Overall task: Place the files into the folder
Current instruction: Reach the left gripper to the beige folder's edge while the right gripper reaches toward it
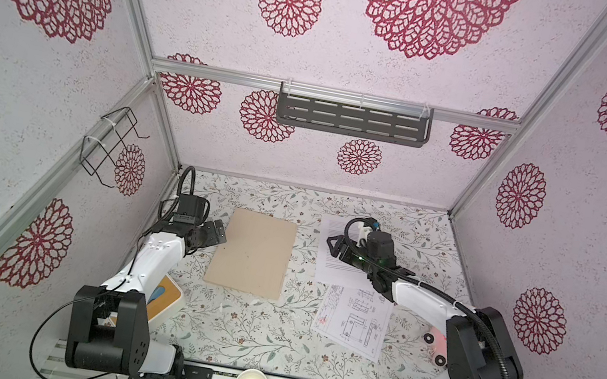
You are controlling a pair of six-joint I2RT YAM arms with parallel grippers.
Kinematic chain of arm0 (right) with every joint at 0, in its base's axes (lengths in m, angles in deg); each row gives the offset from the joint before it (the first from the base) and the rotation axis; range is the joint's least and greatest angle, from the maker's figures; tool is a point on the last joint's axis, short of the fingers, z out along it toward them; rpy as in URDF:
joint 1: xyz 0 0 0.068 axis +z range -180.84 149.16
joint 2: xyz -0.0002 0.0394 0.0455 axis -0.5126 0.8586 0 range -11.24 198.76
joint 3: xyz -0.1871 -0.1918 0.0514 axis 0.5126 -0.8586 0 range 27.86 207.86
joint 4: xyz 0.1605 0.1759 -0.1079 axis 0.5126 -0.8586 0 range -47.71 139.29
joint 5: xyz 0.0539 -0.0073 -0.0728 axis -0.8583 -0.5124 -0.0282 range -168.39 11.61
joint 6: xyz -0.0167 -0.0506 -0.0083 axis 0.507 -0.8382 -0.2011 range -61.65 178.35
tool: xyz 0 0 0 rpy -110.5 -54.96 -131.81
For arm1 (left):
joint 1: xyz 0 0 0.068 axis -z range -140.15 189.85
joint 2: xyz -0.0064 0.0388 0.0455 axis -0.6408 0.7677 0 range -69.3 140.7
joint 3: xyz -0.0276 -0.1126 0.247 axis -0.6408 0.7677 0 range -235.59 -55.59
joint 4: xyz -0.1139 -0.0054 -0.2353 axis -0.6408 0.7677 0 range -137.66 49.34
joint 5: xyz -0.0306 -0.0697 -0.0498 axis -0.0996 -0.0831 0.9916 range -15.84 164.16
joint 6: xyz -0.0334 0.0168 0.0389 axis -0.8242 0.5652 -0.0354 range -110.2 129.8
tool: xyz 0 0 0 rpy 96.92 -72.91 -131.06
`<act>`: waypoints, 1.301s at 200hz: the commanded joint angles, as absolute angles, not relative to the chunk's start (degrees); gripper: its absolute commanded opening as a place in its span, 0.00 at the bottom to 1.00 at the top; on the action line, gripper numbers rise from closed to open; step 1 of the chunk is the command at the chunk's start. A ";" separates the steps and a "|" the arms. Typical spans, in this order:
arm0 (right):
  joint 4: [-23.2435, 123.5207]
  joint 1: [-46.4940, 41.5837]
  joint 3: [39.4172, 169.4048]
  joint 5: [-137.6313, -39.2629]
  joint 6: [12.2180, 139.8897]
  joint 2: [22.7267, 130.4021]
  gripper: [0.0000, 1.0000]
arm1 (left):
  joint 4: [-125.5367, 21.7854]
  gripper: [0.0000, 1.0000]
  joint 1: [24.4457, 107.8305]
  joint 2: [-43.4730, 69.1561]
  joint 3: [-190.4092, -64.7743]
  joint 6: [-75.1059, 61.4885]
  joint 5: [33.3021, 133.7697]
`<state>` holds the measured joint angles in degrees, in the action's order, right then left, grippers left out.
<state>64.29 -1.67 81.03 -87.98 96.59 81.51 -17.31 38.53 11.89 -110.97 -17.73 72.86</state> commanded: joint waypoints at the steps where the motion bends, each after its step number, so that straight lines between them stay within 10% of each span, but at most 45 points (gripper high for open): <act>1: 62.12 1.60 84.35 -83.93 100.38 82.55 0.83 | -14.21 0.97 38.45 14.36 -112.51 -18.24 77.39; 260: 51.57 7.77 99.14 -85.42 113.42 101.25 0.73 | -18.44 0.84 45.47 28.99 -113.97 -22.73 89.49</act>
<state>52.34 8.78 97.81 -85.14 112.48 101.56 -17.13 44.30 27.19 -112.28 -21.84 88.49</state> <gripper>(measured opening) 0.728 0.858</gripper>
